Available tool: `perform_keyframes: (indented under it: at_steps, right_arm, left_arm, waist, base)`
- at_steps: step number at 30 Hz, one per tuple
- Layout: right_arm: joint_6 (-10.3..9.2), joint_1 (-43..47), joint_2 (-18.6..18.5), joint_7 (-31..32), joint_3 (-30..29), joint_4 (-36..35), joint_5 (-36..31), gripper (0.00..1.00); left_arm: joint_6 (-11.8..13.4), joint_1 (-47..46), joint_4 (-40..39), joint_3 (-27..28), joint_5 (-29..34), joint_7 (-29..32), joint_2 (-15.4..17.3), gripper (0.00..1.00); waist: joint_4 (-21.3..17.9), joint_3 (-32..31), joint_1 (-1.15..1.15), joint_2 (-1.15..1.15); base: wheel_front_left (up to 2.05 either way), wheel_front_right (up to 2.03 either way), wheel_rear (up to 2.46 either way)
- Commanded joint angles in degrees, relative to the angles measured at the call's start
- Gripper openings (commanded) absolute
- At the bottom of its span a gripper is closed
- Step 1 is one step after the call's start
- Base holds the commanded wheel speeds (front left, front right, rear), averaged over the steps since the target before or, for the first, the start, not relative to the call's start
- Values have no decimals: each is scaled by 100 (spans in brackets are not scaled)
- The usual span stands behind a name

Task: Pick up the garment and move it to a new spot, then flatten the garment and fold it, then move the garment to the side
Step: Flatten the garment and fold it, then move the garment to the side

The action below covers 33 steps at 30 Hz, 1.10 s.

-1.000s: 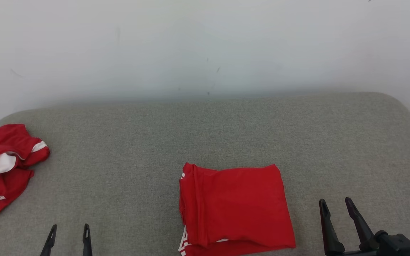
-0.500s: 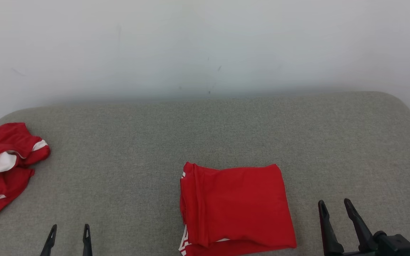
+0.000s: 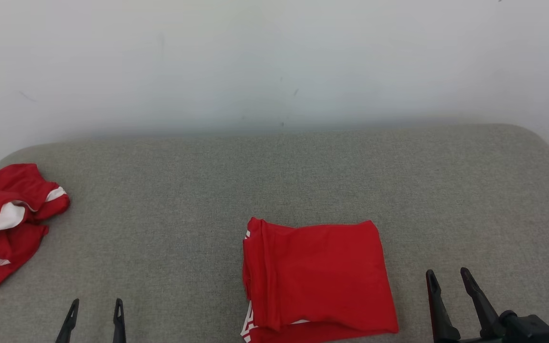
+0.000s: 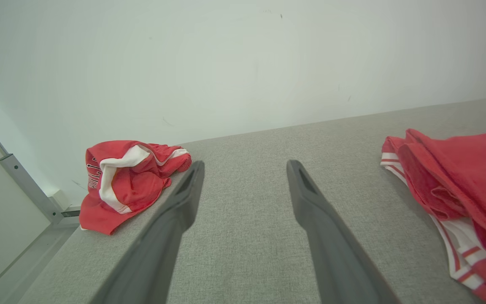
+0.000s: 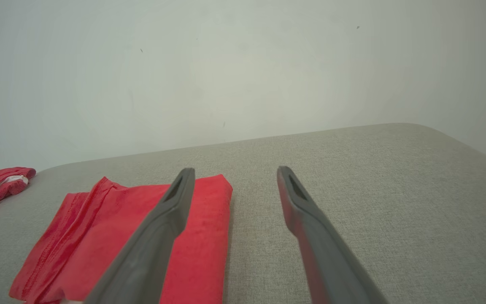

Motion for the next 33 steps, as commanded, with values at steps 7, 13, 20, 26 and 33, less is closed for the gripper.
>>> perform_keyframes:
  at_steps: [7, 13, 20, 26, 33]
  right_arm:
    - [-15, 24, -7, -27, 6, 41, -16, 100]
    - [-15, -7, -60, -27, 79, 110, -28, 100]
    - [-15, -408, -307, -26, 224, 393, -1, 100]
    - [-15, -998, -446, 298, 521, 1223, 220, 100]
    - [-15, -1654, -511, 533, 971, 2367, 535, 100]
  left_arm:
    - [-43, 89, -49, -27, -41, -17, 30, 100]
    - [-43, 83, -31, -24, -52, -17, 30, 100]
    - [-19, 36, 8, -8, -86, -17, 24, 100]
    - [-16, -82, 39, -103, -55, -17, -57, 100]
    - [-71, -315, 96, -225, -31, -17, -118, 100]
  waist:
    - [17, -5, 0, -1]
    - [23, -4, 0, -1]
    - [23, 29, 0, -1]
    - [131, 127, 0, -1]
    - [303, 353, 0, -1]
  base:
    - [0, 0, 0]
    - [0, 0, 0]
    - [0, 0, 0]
    - [0, 0, 0]
    - [0, 0, 0]
